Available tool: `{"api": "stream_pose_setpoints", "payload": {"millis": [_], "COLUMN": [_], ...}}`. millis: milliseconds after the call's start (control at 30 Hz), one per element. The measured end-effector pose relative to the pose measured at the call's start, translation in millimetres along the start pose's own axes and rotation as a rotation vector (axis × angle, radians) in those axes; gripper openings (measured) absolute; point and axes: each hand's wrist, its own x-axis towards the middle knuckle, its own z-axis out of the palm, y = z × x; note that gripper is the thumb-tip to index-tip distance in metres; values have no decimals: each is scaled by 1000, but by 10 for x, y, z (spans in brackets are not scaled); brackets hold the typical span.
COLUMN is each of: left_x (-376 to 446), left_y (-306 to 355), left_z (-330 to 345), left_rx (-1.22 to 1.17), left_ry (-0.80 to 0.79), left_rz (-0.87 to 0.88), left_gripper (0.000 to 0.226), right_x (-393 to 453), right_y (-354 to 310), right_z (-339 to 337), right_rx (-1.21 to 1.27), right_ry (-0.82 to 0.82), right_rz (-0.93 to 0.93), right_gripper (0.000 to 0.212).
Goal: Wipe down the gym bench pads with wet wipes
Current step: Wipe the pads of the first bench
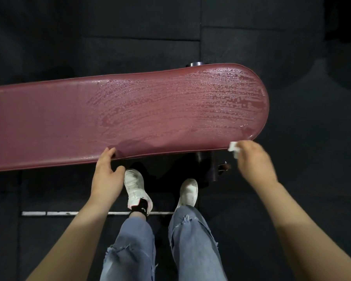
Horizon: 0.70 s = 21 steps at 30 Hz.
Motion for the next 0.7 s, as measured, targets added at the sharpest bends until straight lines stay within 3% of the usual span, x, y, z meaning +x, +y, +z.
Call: {"api": "stream_pose_setpoints", "payload": {"millis": [100,167,333,433,533,600,700], "left_x": [-5,3,25,38,46,67,107], "left_y": [-16,-30,-63,-65,-103,-146,-234], "left_z": [4,-3,-37,-66,-134,-203,-316], "left_rx": [9,3,-61,-134,-179,-192,-194], "left_ry": [-5,-3,-8,-24,-15,-4,23], "left_rz": [13,12,-20,-52,-67,-65,-50], "left_gripper": [62,62,64,64,64,64,64], "right_x": [15,151,232,50,-125,-158,-40], "right_y": [238,57,-1120,-1747,-2093,-2190,-2247], "right_z": [-156,-124,296,537,778,803,772], "right_rx": [219,327,293,228,-111,-159,-33], "right_ry": [183,216,80,-226,-549,-540,-298], "right_rz": [289,308,-78,-374,-728,-845,-925], "right_gripper": [10,16,19,32,27,27,19]}}
